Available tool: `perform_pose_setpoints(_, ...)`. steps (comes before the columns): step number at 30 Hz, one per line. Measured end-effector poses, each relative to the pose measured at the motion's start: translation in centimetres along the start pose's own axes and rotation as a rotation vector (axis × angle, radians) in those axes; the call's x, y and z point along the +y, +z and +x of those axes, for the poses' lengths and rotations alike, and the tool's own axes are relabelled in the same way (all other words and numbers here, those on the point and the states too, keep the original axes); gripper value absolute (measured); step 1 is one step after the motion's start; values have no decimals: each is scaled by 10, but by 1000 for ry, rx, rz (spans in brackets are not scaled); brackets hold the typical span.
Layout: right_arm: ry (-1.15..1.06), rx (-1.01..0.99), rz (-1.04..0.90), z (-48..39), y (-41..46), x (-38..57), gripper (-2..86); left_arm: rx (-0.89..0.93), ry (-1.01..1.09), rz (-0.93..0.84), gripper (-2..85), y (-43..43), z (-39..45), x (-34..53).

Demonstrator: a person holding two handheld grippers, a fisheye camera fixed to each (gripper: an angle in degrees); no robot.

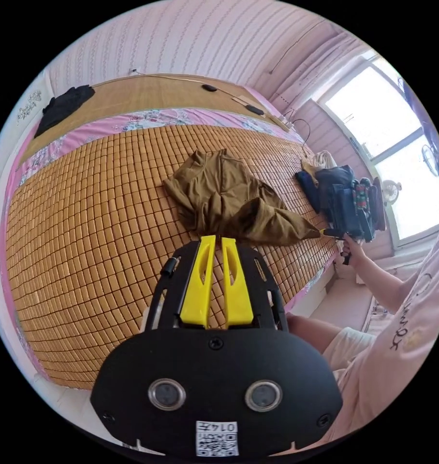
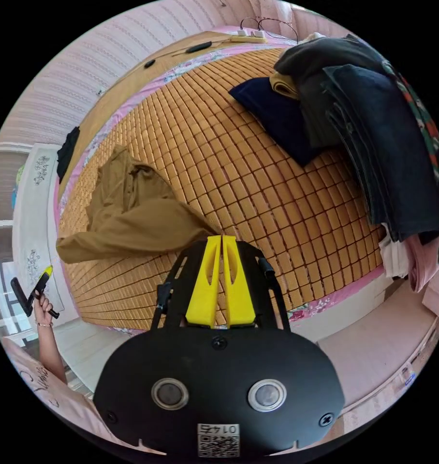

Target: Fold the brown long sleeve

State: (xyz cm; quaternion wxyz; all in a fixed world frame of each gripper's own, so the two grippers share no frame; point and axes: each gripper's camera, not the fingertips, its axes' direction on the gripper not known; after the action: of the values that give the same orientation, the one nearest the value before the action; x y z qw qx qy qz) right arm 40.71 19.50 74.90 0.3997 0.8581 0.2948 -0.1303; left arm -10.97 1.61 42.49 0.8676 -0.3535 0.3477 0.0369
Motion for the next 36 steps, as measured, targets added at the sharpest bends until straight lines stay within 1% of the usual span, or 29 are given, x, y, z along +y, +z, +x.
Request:
perform_pose_setpoints(4, 13, -19, -52, -3, 20, -8, -1, 79, -39, -46, 35, 33, 4, 16)
perform_pose_setpoints(6, 19, -22, -68, -4, 26, -13, -1, 87, -22, -80, 44, 51, 11, 18)
perform_pose_setpoints(10, 19, -20, -90, -8, 32, -23, -1, 50, 127, -115, 76, 88, 50, 6)
perform_pose_setpoints(14, 9, -15, -110, -14, 34, -33, -1, -11, 301, -34, 87, 111, 90, -21)
perform_pose_setpoints(16, 7, -24, -111, -17, 34, -37, -1, 27, 326, -55, 76, 130, 98, -34)
perform_pose_setpoints(18, 4, -25, -97, -21, 31, -41, -1, 22, 350, -126, 43, 153, 102, -40)
perform_pose_setpoints(19, 4, -23, -89, -21, 29, -42, -1, 24, 376, -150, 10, 160, 103, -38)
perform_pose_setpoints(22, 13, -5, -59, -18, 22, -46, -2, 58, 411, -238, -4, 153, 97, -20)
perform_pose_setpoints(24, 39, 5, -73, -11, 26, -49, -1, 97, 470, -249, -7, 137, 98, -1)
perform_pose_setpoints(27, 69, -1, -88, -6, 32, -51, -1, 183, 535, -315, -7, 120, 110, 32)
perform_pose_setpoints(31, 77, 12, -89, -11, 35, -54, -1, 203, 485, -343, 6, 108, 124, 53)
perform_pose_setpoints(34, 66, 22, -95, -21, 37, -57, -1, 182, 424, -343, 40, 98, 128, 58)
perform_pose_setpoints(36, 45, 40, -107, -30, 40, -58, -1, 152, 428, -359, 55, 93, 133, 66)
